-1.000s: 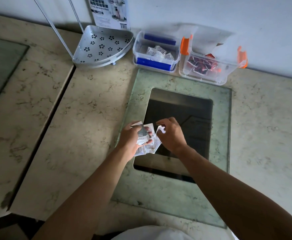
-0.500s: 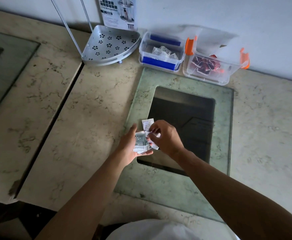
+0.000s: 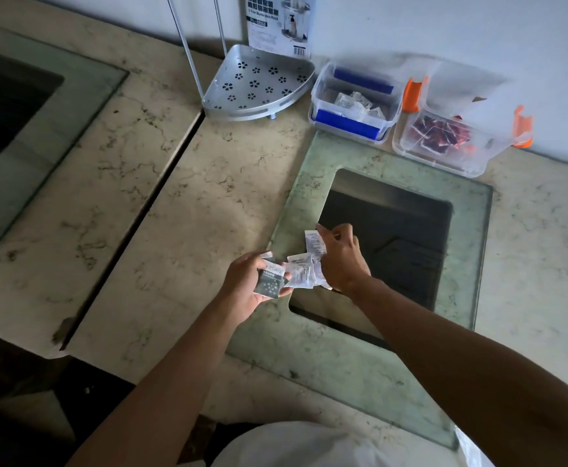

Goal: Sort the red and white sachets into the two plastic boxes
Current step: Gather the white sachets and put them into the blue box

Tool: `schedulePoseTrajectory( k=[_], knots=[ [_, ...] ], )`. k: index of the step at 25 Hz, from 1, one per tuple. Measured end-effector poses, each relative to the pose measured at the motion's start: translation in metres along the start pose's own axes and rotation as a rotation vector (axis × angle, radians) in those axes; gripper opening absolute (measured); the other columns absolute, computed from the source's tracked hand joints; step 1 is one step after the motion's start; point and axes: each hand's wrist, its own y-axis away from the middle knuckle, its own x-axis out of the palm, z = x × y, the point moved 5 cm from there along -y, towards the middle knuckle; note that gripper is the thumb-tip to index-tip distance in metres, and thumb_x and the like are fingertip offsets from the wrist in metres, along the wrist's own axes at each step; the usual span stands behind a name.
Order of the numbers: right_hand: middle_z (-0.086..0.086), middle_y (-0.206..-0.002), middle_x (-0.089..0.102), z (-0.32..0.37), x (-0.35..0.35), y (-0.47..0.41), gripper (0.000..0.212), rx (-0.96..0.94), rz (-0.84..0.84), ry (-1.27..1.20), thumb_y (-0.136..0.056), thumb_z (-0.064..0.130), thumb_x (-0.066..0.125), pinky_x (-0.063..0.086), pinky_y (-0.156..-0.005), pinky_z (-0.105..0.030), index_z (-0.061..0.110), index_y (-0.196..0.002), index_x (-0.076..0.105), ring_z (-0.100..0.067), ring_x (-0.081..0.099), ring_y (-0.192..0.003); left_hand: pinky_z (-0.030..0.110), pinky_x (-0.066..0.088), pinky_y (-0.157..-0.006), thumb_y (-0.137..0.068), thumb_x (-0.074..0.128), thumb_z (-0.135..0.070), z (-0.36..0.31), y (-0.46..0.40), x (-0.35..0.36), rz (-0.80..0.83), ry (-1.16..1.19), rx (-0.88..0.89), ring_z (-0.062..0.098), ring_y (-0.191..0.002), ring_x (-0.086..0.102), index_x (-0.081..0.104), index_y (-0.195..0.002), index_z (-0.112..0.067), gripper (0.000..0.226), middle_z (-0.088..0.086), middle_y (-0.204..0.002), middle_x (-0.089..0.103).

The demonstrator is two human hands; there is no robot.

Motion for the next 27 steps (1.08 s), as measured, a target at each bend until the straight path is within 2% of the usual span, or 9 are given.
schedulePoseTrajectory(
  k=[3,7,9,13,15,18,22,24,27],
  knots=[
    [-0.006,-0.131,0.03,-0.004,-0.004,-0.011,0.06,0.005,0.045,0.04,-0.086,0.019,0.062,0.055,-0.087,-0.044,0.038,-0.138,0.041,-0.029,0.045,-0.117,0.053,0.056,-0.072,-0.084,0.051,-0.002,0.003,-0.003,-0.001,0.02,-0.022,-0.016,0.04,-0.077,0.066,0.056,-0.113,-0.005,0.03,0.029,-0.093,0.064],
    [-0.005,-0.13,0.034,-0.01,-0.012,-0.018,0.045,0.0,0.049,0.135,-0.076,0.024,0.079,0.052,-0.095,-0.043,0.021,-0.116,0.058,-0.029,0.043,-0.116,0.054,0.056,-0.072,-0.083,0.054,-0.004,0.006,-0.009,0.005,0.036,-0.07,-0.011,0.04,-0.076,0.066,0.057,-0.115,-0.002,0.032,0.028,-0.091,0.067],
    [-0.003,-0.129,0.041,-0.01,-0.013,-0.018,0.044,-0.049,0.031,0.159,-0.073,0.021,0.082,0.05,-0.095,-0.041,0.02,-0.111,0.06,-0.026,0.045,-0.115,0.053,0.056,-0.07,-0.083,0.053,-0.002,0.009,-0.011,0.007,0.025,-0.103,-0.011,0.04,-0.075,0.066,0.056,-0.116,-0.001,0.033,0.029,-0.091,0.068],
    [-0.005,-0.134,0.047,-0.008,-0.009,-0.016,0.08,-0.078,0.081,0.167,-0.07,0.02,0.083,0.047,-0.099,-0.044,0.024,-0.139,0.044,-0.03,0.045,-0.123,0.045,0.054,-0.061,-0.084,0.058,0.004,0.015,-0.01,0.01,0.001,-0.178,-0.001,0.039,-0.07,0.064,0.055,-0.115,-0.002,0.032,0.031,-0.094,0.068],
    [-0.008,-0.134,0.044,-0.009,-0.01,-0.016,0.088,-0.054,0.107,0.199,-0.069,0.025,0.084,0.047,-0.099,-0.046,0.031,-0.143,0.038,-0.031,0.043,-0.125,0.044,0.054,-0.059,-0.083,0.06,0.005,0.017,-0.01,0.01,-0.008,-0.183,0.001,0.039,-0.07,0.064,0.054,-0.118,-0.001,0.036,0.03,-0.095,0.068],
    [-0.009,-0.13,0.039,-0.01,-0.014,-0.017,0.076,-0.048,0.096,0.28,-0.069,0.033,0.084,0.048,-0.096,-0.044,0.033,-0.134,0.045,-0.03,0.042,-0.121,0.044,0.055,-0.059,-0.082,0.061,0.004,0.017,-0.012,0.01,-0.009,-0.18,0.001,0.038,-0.07,0.064,0.054,-0.119,0.0,0.037,0.03,-0.094,0.068],
    [-0.007,-0.125,0.042,-0.009,-0.013,-0.014,0.062,-0.047,0.071,0.285,-0.069,0.034,0.085,0.052,-0.093,-0.044,0.022,-0.122,0.054,-0.026,0.046,-0.114,0.047,0.055,-0.064,-0.082,0.062,0.003,0.017,-0.01,0.013,0.002,-0.191,0.009,0.038,-0.07,0.067,0.055,-0.117,0.0,0.036,0.033,-0.098,0.068],
    [-0.005,-0.118,0.051,-0.014,-0.014,-0.011,0.05,-0.025,0.026,0.179,-0.071,0.027,0.084,0.055,-0.083,-0.041,0.019,-0.11,0.054,-0.023,0.053,-0.102,0.047,0.056,-0.064,-0.082,0.062,0.003,0.017,-0.011,0.014,0.007,-0.198,0.009,0.037,-0.07,0.068,0.056,-0.117,-0.001,0.035,0.033,-0.1,0.069],
    [-0.005,-0.096,0.062,-0.023,-0.018,-0.005,0.037,0.079,-0.029,-0.144,-0.078,0.011,0.073,0.053,-0.062,-0.036,0.016,-0.103,0.047,-0.02,0.059,-0.077,0.047,0.057,-0.063,-0.084,0.061,0.002,0.016,-0.012,0.016,0.023,-0.185,0.008,0.038,-0.071,0.069,0.058,-0.116,-0.001,0.032,0.035,-0.105,0.069]
  ],
)
